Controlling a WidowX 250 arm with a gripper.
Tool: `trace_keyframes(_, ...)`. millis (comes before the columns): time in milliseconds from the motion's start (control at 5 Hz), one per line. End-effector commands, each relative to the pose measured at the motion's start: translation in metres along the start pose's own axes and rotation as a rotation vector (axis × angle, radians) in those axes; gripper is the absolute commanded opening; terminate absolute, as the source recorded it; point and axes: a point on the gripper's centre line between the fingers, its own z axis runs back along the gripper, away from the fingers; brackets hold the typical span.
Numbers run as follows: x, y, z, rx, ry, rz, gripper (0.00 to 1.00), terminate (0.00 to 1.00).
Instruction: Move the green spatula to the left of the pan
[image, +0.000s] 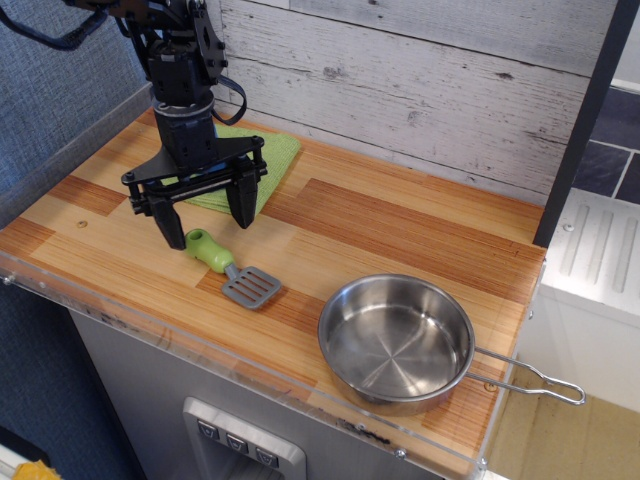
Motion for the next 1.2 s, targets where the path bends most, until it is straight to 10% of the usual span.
trace_keyframes(0, -0.02, -0.014, 0.021, -0.037, -0.06, -0.064, 1.0, 0.0)
trace_keyframes(600, -0.031, -0.042, 0.094, -0.06, -0.201, -0.205, 1.0, 0.0)
trace_keyframes(1000, -0.031, -0.042, 0.094, -0.06, -0.201, -0.205, 1.0, 0.0)
